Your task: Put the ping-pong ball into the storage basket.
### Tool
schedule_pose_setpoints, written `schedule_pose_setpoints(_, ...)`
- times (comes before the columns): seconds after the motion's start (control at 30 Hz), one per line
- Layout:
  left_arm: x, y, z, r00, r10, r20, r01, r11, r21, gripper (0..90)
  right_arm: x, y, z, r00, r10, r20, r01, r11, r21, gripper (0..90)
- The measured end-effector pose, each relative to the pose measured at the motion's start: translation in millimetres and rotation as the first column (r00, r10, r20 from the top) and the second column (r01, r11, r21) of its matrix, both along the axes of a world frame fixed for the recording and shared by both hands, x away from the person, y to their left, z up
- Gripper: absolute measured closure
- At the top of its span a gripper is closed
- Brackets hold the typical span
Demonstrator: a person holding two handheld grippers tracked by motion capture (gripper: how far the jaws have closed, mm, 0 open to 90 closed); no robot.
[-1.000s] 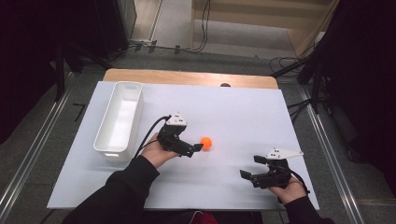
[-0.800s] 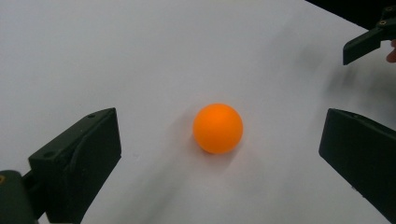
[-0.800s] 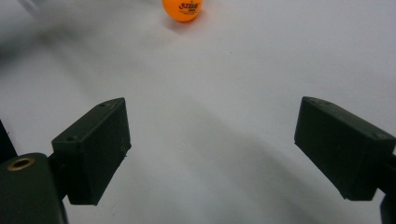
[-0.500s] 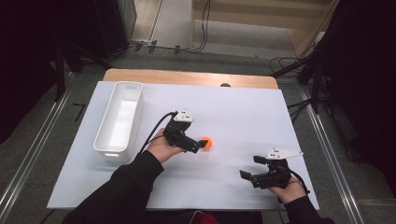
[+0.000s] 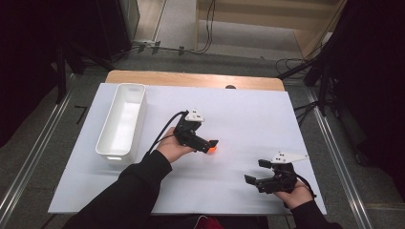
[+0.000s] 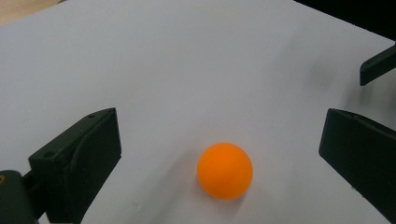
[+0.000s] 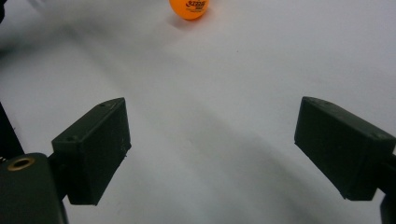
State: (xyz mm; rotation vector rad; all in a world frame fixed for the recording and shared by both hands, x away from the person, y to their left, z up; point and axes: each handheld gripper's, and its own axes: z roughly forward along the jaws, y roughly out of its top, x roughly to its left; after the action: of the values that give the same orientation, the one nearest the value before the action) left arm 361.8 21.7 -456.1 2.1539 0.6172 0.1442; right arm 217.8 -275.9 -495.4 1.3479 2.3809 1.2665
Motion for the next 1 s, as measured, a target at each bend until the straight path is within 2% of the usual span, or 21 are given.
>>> schedule_pose_setpoints(0.17,5.0,-7.8,-1.9,1.0,0.0,0.0,0.0,0.9999,0.011,0.0,0.6,-1.2,0.0,1.0,-0.004,0.007,0.004,1.0,-0.004,9.3)
schedule_pose_setpoints(0.33,3.1,-13.3,-3.1,0.9999,-0.01,0.009,0.01,0.9999,0.012,0.0,0.2,-0.6,-0.1,1.0,-0.001,0.001,0.001,1.0,-0.004,9.3)
schedule_pose_setpoints(0.43,1.8,-14.2,-3.9,0.9994,-0.002,0.034,0.002,0.9999,0.015,0.0,-0.1,-0.5,-0.3,1.0,0.002,0.0,-0.002,1.0,-0.003,9.3)
schedule_pose_setpoints(0.57,1.6,-13.7,-6.2,0.9998,0.002,0.019,-0.002,1.0,0.001,0.0,-0.7,-0.8,0.2,0.9999,0.011,0.001,-0.011,1.0,-0.007,9.3)
schedule_pose_setpoints(0.63,0.8,-13.1,-8.5,0.9993,-0.004,0.037,0.003,0.9998,0.022,1.3,-0.6,-1.1,0.3,0.9999,0.01,0.005,-0.01,1.0,-0.007,9.3)
schedule_pose_setpoints(0.93,0.1,-11.9,-13.2,0.9994,-0.015,0.03,0.015,0.9998,0.015,1.3,-0.2,-0.4,-0.4,1.0,0.006,0.0,-0.006,1.0,-0.003,9.3)
schedule_pose_setpoints(1.0,1.7,-10.5,-15.1,0.9998,-0.017,-0.001,0.017,0.9997,-0.014,1.3,-0.1,-0.4,-0.5,1.0,0.005,-0.001,-0.005,1.0,-0.004,9.3)
